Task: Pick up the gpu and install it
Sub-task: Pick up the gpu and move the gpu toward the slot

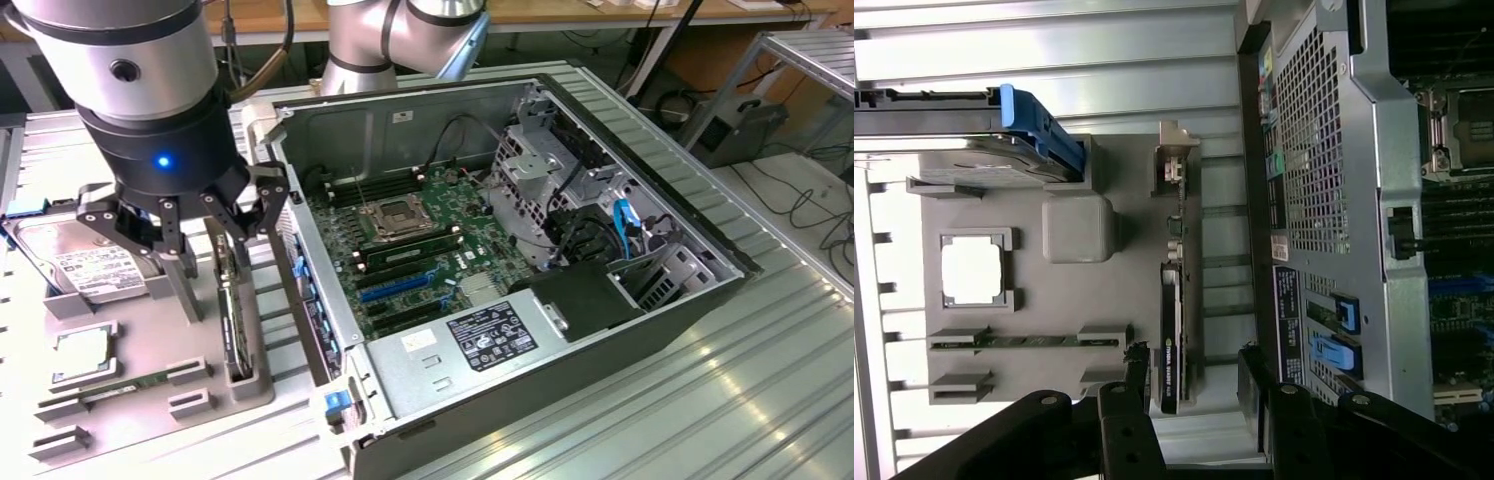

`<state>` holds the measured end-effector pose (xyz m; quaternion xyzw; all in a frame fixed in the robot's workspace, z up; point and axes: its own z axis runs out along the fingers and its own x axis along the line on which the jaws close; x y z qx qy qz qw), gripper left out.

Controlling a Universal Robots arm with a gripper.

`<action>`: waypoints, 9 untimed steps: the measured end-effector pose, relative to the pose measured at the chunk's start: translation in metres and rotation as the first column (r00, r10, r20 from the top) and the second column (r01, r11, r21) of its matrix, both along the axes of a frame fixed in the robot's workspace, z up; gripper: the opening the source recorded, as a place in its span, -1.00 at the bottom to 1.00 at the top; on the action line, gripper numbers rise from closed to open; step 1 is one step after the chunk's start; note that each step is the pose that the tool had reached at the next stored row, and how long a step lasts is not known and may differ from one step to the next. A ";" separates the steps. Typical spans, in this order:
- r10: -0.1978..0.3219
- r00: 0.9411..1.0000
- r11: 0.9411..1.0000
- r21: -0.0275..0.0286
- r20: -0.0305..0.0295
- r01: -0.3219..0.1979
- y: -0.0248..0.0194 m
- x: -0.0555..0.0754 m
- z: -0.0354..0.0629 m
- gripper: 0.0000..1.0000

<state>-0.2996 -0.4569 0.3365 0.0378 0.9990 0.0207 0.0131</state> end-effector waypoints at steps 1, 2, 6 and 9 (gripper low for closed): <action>0.000 1.000 1.000 0.000 0.000 0.000 0.0000 0.000 -0.0003 -0.04; 0.000 1.000 1.000 0.000 0.000 0.000 0.0000 0.000 -0.0006 -0.04; 0.000 1.000 1.000 0.000 0.000 0.000 0.0001 0.000 -0.0022 -0.04; 0.000 1.000 1.000 0.000 0.000 0.000 0.0001 0.000 -0.0035 -0.04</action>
